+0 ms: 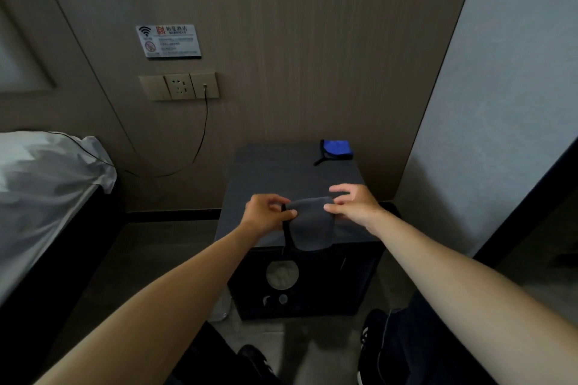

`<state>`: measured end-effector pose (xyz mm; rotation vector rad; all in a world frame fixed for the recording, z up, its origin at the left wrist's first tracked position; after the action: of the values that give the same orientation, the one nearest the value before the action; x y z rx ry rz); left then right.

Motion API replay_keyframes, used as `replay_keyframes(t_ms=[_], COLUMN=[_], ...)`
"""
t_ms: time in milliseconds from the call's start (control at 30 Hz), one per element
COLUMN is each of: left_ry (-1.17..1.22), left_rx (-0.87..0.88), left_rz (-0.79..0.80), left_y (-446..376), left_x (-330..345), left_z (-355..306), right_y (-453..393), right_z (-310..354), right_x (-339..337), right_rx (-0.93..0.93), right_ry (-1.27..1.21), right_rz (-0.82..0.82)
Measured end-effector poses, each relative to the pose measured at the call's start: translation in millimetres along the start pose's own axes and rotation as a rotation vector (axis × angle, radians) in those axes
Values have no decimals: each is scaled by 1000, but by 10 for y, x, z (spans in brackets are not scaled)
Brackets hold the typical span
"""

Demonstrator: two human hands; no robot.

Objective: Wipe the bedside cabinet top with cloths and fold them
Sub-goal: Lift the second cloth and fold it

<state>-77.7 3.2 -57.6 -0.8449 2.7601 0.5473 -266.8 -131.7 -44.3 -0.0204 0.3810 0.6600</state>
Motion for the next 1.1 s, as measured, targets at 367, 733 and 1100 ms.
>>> replay_keyframes(t_ms=[367, 733, 1100], left_ry=[-471, -229, 31], left_rx=[158, 157, -16], left_rz=[-42, -193, -102], left_y=[-91, -75, -261], left_x=[48, 95, 338], left_z=[-93, -160, -66], right_y=[-41, -40, -208], right_z=[68, -25, -93], right_x=[44, 160, -62], right_rx=[-63, 45, 113], right_ry=[133, -272, -323], right_rz=[50, 107, -218])
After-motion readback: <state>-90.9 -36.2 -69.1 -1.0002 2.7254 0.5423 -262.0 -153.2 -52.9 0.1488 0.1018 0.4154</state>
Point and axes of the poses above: each hand's wrist, its own y-axis away from the middle knuckle, its own x-axis out of the palm, z = x × y, the point moved 7 cm from there along -y, towards the middle knuckle, and after that the axes turned 8 degrees about -x, right-handed, at the moved point
